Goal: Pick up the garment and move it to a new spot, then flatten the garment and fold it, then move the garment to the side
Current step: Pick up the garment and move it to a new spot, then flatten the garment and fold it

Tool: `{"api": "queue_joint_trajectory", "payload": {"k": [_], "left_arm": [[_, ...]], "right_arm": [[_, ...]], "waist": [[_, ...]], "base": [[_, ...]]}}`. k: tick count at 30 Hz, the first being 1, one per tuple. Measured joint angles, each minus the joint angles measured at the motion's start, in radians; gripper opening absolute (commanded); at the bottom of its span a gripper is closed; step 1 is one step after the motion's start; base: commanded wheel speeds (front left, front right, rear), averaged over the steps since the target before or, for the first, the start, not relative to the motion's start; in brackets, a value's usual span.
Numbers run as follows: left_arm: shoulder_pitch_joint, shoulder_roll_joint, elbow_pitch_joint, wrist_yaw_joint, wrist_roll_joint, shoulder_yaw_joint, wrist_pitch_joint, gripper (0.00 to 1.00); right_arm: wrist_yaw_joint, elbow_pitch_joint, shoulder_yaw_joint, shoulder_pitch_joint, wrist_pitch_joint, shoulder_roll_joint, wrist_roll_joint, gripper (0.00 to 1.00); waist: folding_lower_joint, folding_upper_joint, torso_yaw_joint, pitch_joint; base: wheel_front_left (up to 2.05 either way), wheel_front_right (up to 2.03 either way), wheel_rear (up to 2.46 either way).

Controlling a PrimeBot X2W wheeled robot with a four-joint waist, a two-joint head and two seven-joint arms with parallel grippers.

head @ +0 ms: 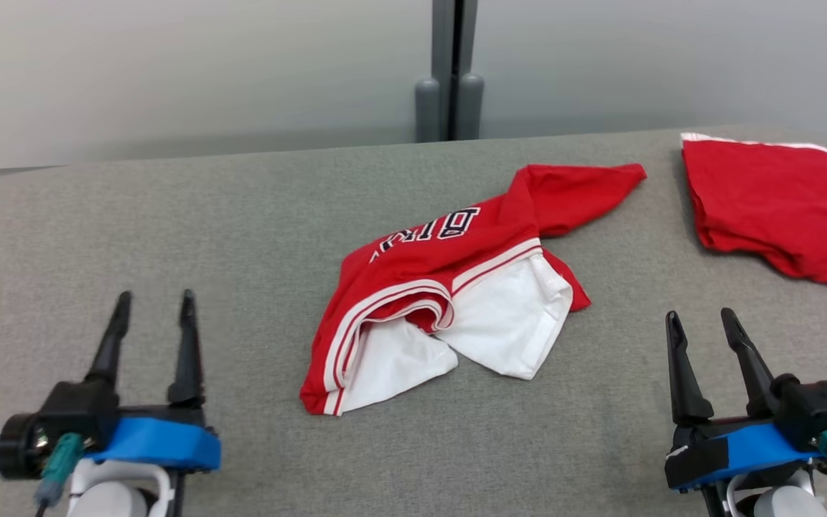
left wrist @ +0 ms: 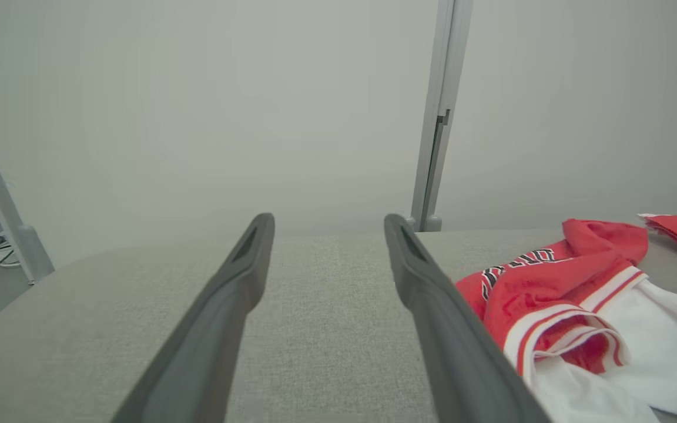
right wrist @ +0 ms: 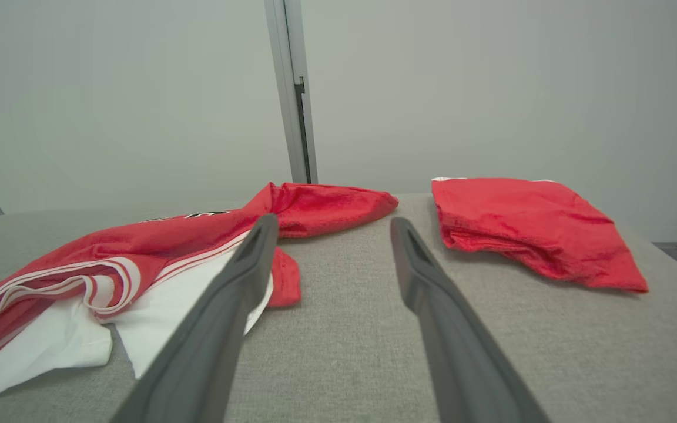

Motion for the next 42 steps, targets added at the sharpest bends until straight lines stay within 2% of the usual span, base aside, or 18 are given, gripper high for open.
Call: {"api": "queue_joint_trajectory", "payload": {"k": [5,8,13,22,42], "left_arm": [[0.087,-0.028,-0.062,-0.002,0.047,0.119,-0.001,1.0],[0.144,-0.062,-0.094,-0.027,0.092,0.181,-0.001,1.0],[0.188,-0.109,-0.1,-0.055,0.127,0.228,-0.001,1.0],[0.202,-0.154,-0.045,-0.099,0.152,0.252,-0.001,1.0],[0.202,-0.165,-0.028,-0.124,0.177,0.286,-0.001,1.0]], "right_arm": [[0.0,0.011,0.003,0.014,0.0,0.0,0.006,1.0],[0.0,0.022,0.002,0.022,0.0,0.0,0.009,1.0],[0.0,0.034,0.002,0.041,0.0,0.0,0.024,1.0],[0.0,0.073,0.005,0.071,0.0,0.0,0.032,1.0],[0.0,0.097,0.014,0.072,0.0,0.0,0.031,1.0]], "waist": [[0.0,0.0,0.038,-0.017],[0.0,0.0,0.062,-0.034],[0.0,0.0,0.083,-0.051],[0.0001,0.0,0.096,-0.065],[0.0001,0.0,0.085,-0.075]], "base": [[0.0,0.0,0.0],[0.0,0.0,0.0],[0.0,0.0,0.0],[0.0,0.0,0.0],[0.0,0.0,0.0]]}}
